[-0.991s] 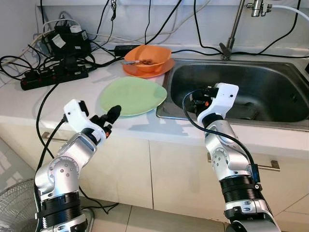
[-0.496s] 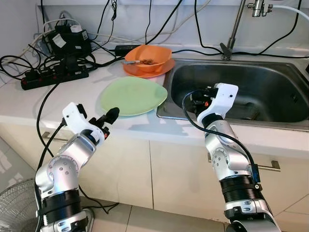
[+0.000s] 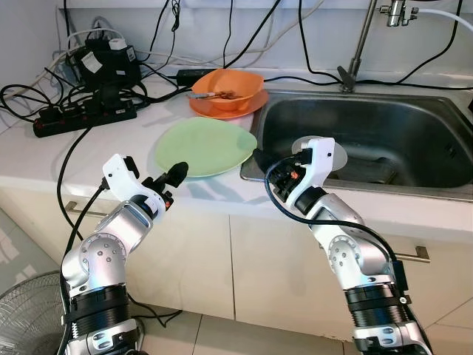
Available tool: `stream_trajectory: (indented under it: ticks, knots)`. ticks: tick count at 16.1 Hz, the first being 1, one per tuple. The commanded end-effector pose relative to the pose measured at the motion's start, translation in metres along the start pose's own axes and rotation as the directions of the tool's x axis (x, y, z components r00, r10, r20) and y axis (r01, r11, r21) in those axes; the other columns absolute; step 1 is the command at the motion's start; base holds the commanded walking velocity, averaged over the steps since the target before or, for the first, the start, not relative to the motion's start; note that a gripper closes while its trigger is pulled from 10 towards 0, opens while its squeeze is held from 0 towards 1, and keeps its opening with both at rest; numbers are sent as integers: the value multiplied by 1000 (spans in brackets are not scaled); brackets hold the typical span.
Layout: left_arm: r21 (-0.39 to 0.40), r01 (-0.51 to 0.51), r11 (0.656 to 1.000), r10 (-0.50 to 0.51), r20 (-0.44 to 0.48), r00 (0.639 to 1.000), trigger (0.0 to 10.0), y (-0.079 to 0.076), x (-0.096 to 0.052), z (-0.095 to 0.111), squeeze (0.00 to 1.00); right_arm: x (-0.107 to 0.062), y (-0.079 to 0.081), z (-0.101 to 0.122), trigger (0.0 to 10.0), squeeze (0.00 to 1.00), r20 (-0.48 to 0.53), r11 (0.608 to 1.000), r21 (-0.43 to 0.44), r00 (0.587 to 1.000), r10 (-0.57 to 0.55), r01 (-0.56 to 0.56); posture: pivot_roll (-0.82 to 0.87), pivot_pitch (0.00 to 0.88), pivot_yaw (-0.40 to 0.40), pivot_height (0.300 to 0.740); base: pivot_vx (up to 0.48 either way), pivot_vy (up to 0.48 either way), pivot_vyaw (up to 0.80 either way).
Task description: Kitchen organization
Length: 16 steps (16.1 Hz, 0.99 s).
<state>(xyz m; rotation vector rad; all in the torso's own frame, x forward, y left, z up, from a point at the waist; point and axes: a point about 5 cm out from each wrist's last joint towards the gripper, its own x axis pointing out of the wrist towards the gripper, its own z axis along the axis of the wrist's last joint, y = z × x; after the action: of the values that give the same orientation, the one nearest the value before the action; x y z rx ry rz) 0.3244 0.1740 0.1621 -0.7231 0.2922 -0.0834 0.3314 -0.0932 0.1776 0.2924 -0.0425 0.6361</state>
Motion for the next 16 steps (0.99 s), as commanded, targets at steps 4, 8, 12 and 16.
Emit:
stream_trajectory:
  ticks: [4, 8, 12, 16]
  knots:
    - [-42, 8, 999, -9, -24, 1000, 10000, -2, 2, -2, 0, -6, 12, -6, 10000, 0, -73, 994, -25, 991, 109, -111, 62, 11, 72, 740, 0, 0, 0]
    - [-69, -8, 998, 6, -38, 999, 10000, -3, 7, -8, 0, -8, 17, -8, 10000, 0, -93, 991, -22, 987, 131, -133, 56, 8, 75, 740, 0, 0, 0]
    - [-87, -53, 995, 50, -40, 998, 10000, -8, 19, -3, 0, -8, 21, -8, 10000, 0, -94, 990, -22, 986, 139, -142, 50, 0, 77, 740, 0, 0, 0]
    - [-70, -116, 991, 112, -59, 992, 10000, -14, 35, 6, 0, -8, 26, -8, 10000, 0, -90, 988, -28, 984, 152, -155, 41, 0, 91, 740, 0, 0, 0]
